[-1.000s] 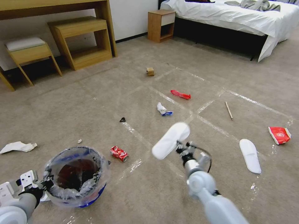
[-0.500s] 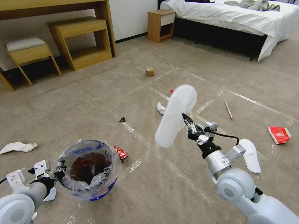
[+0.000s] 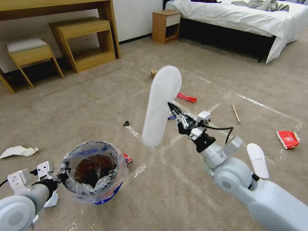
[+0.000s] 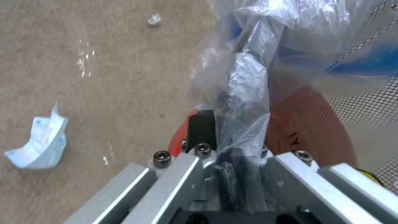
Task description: Pick up the trash bin and place the garbage on the floor into it.
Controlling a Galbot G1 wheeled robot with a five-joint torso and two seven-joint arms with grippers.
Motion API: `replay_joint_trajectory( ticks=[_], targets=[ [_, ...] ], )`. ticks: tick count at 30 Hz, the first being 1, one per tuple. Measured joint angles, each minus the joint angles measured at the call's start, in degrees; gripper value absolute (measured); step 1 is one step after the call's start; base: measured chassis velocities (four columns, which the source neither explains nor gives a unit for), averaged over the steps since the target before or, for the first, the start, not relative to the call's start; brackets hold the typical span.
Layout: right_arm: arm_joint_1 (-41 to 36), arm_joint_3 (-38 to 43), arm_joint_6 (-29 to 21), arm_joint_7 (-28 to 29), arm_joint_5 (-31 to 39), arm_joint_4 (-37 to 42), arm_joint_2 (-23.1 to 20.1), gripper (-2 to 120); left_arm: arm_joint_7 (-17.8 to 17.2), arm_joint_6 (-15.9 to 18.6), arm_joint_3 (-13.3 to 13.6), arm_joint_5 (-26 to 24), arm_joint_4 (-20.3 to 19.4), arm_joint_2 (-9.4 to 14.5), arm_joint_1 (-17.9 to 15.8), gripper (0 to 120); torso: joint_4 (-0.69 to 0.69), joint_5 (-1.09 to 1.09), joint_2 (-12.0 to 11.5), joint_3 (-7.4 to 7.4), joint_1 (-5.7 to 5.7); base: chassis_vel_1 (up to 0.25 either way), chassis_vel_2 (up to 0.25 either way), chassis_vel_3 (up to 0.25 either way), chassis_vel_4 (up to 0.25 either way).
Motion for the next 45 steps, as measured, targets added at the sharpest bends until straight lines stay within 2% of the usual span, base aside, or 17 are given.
replay_joint_trajectory(
  ticks=[5,10,18,30,45],
  targets=[
    [2.35,-2.25,0.73,-1.22,-0.21,-1.63,0.84,0,-0.62,0.15,0.54,-1.44,1.62,1.51,-1.93,0,-0.01,0.00,0.00,0.00,0.00,0.000,0.000,0.000,0.000],
    [4.93,-4.93,1.54,-2.26,-0.45,-3.12,1.81,0,-0.78,0.19,1.26,-2.08,2.65,2.06,-3.02,0,-0.01,-0.01,0.00,0.00,0.00,0.000,0.000,0.000,0.000],
    [13.04,-13.60,2.41,-3.10,-0.71,-5.17,5.67,0,-1.37,0.29,2.94,-2.66,4.45,2.59,-4.85,0,0.00,-0.01,0.00,0.00,0.00,0.000,0.000,0.000,0.000],
    [21.75,-24.92,4.31,-4.95,-2.05,-9.17,10.28,0,-1.84,0.31,3.05,-3.22,4.21,2.81,-4.70,0,0.00,-0.02,0.00,-0.01,0.00,0.000,0.000,0.000,0.000],
    [25.04,-31.55,6.73,-6.48,-9.16,-15.20,14.90,0,-2.24,0.31,1.99,-3.68,0.90,2.42,-2.75,0,-0.01,-0.01,0.00,0.00,0.00,0.000,0.000,0.000,0.000]
  ],
)
